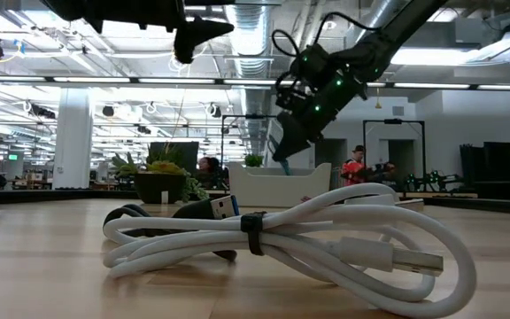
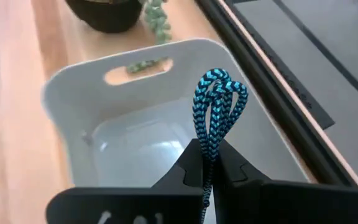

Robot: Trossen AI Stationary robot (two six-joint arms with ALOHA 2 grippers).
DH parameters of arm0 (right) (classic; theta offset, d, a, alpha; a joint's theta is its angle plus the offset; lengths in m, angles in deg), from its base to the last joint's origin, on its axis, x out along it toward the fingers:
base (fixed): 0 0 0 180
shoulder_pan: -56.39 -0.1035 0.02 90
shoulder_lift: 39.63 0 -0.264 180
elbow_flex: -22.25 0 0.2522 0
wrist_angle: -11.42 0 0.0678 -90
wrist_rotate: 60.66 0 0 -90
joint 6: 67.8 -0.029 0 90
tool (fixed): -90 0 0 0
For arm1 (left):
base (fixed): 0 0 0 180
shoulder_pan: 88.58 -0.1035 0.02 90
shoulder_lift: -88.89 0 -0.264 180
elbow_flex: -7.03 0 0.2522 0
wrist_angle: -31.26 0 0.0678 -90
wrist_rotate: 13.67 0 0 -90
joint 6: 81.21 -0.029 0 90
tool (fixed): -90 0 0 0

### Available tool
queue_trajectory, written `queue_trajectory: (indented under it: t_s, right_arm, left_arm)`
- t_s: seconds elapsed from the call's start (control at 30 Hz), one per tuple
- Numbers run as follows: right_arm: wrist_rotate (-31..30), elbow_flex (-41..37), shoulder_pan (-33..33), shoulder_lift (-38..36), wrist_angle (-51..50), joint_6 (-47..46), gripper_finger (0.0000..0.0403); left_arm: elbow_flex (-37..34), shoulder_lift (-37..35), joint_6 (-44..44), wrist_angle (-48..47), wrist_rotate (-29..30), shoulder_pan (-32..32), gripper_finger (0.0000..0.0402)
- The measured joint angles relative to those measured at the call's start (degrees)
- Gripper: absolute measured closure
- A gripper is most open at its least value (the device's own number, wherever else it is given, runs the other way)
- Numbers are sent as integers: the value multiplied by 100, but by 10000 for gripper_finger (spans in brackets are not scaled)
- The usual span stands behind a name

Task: Pick and place USB-C Cables
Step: Put the blue charger cable into the white bin

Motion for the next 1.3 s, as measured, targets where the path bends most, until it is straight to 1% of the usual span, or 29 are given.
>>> queue_trajectory:
  t_s: [0.17,0.3,0.47,0.67,0.77,0.9,1.0,1.13,1.3]
  right_arm:
    - [-264,1,58,69,-461,188,390]
    - [-265,1,66,69,-725,215,388]
    - [-226,1,63,69,-752,222,389]
    - [-203,1,24,69,-777,206,366]
    - [-117,1,26,71,-830,204,370]
    - [-107,133,-49,301,-996,202,379]
    - [-86,523,-96,628,-1294,203,373]
    - [-114,1242,-136,1172,-2248,246,355]
    - [-136,1938,-136,1668,-2719,226,349]
  left_arm:
    - [0,-230,-43,-209,153,2,174]
    - [0,-233,-87,-276,187,0,174]
    - [0,-213,-90,-320,296,1,174]
    - [0,-213,-90,-400,329,0,174]
    - [0,-213,-92,-400,404,2,174]
    - [0,-213,-137,-398,467,0,174]
    - [0,-212,-153,-407,476,0,174]
    - [0,-211,-157,-404,475,2,174]
    - [0,-211,-157,-415,473,1,174]
